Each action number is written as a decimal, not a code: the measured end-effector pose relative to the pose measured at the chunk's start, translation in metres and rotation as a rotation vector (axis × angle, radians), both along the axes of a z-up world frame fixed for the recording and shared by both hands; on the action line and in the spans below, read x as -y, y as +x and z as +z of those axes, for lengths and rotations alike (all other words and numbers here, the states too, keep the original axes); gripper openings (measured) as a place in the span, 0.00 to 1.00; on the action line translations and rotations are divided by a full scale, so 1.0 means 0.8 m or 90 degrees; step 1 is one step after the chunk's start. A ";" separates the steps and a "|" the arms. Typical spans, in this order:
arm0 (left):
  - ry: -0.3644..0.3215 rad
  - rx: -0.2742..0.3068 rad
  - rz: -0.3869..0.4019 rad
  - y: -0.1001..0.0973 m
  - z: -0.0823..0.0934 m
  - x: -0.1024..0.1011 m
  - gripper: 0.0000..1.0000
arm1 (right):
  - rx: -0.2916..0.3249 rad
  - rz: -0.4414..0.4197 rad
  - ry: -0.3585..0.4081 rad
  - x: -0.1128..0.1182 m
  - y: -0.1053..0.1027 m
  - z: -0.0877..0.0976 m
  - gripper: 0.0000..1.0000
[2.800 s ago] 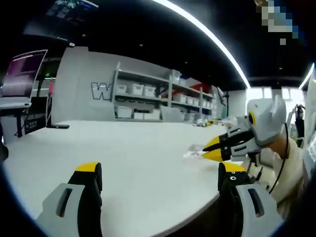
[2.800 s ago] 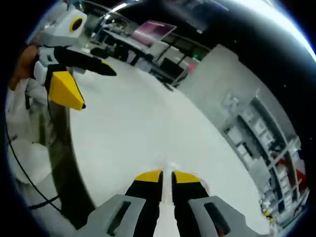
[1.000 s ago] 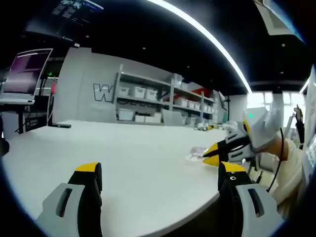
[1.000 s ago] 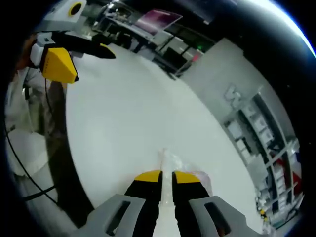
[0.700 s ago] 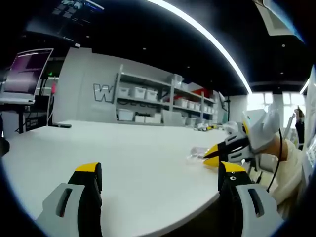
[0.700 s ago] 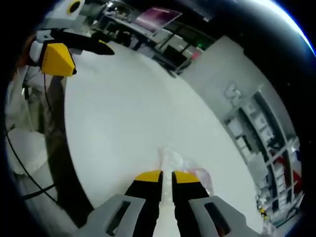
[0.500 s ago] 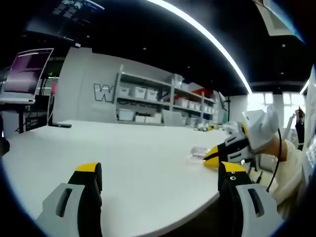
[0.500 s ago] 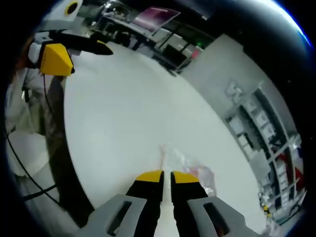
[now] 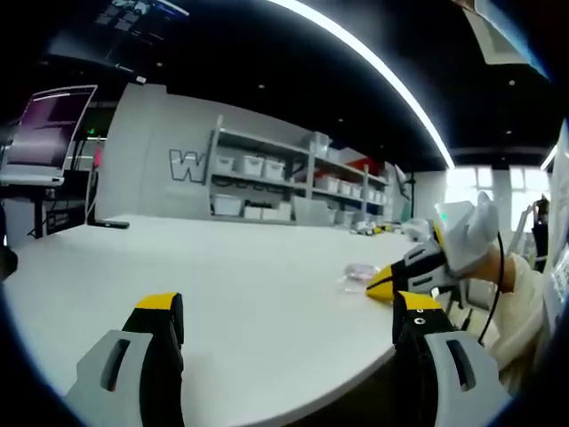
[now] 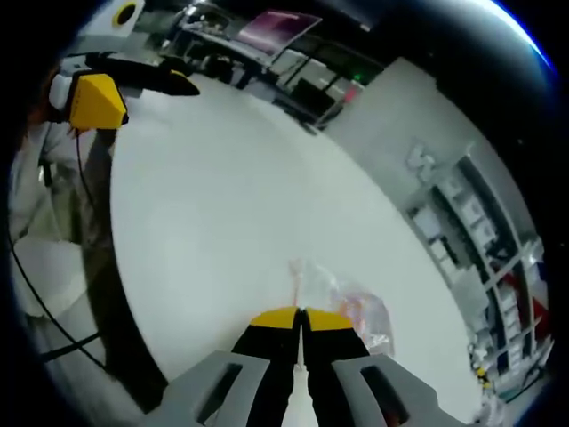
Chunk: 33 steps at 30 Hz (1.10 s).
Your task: Open the resealable bag by pulling the two sides of the seal apart until the entire bag opening is separated and visibly accessible.
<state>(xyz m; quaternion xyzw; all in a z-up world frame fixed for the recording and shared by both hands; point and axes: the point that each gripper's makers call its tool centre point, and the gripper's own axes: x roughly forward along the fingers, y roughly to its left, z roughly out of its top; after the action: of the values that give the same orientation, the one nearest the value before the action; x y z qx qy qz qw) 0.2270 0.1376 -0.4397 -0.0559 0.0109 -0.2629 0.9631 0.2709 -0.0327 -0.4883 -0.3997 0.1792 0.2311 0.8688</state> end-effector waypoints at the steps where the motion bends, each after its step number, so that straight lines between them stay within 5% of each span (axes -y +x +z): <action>1: -0.001 0.000 -0.001 0.000 0.000 0.000 0.97 | 0.000 -0.002 0.003 0.001 0.000 0.000 0.00; 22: -0.003 -0.017 -0.008 0.001 0.001 0.008 0.97 | 0.017 -0.004 0.036 0.005 -0.001 0.009 0.00; 33: -0.032 -0.047 -0.034 0.004 0.000 0.031 0.96 | 0.038 0.006 0.096 0.008 -0.002 0.017 0.00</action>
<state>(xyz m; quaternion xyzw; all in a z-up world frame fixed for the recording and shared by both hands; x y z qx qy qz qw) 0.2300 0.1127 -0.4398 -0.0893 0.0410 -0.2867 0.9530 0.2697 -0.0390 -0.4743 -0.3407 0.1332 0.2359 0.9003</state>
